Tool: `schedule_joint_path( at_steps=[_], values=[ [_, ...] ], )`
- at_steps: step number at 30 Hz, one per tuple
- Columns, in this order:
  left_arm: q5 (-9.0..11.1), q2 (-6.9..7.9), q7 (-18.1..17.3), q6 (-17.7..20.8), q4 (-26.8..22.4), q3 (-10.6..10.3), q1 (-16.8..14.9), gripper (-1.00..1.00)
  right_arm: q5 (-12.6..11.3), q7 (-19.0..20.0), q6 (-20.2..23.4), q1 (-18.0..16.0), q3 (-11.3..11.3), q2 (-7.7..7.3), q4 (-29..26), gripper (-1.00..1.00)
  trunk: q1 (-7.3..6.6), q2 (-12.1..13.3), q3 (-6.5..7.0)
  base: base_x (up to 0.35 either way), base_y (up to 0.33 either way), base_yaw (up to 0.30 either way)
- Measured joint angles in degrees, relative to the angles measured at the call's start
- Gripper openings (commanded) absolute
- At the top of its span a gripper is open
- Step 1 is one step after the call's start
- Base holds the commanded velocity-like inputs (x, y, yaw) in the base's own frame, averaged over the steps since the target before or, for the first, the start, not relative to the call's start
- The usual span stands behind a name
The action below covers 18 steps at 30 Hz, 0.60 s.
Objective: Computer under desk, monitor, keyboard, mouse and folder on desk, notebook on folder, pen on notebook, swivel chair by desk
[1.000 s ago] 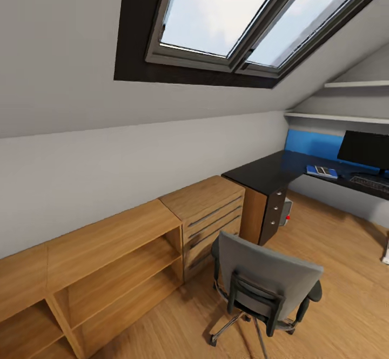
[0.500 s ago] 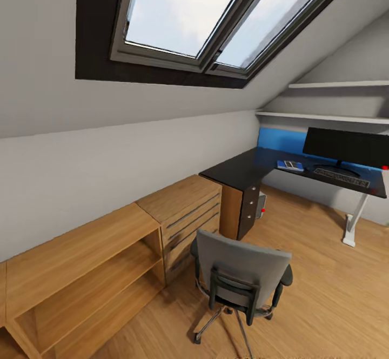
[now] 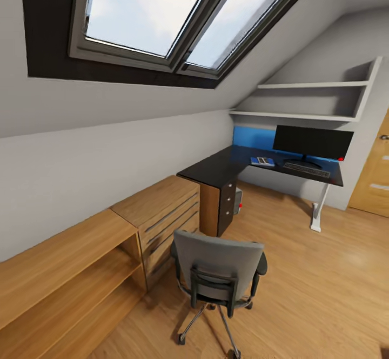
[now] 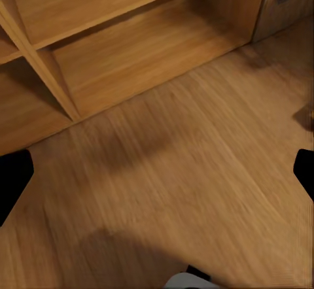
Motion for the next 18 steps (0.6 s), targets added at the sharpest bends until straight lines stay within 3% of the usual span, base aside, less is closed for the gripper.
schedule_joint_path(
  at_steps=[18],
  values=[
    [0.0, -0.12, 0.1, 0.0, 0.0, 0.0, 0.0, 1.00, 0.0, -0.1, 0.0, 0.0, -0.1, 0.02, 0.1, 1.00, 0.00, 0.0, 0.00, 0.000, 0.000, -0.296]
  ],
)
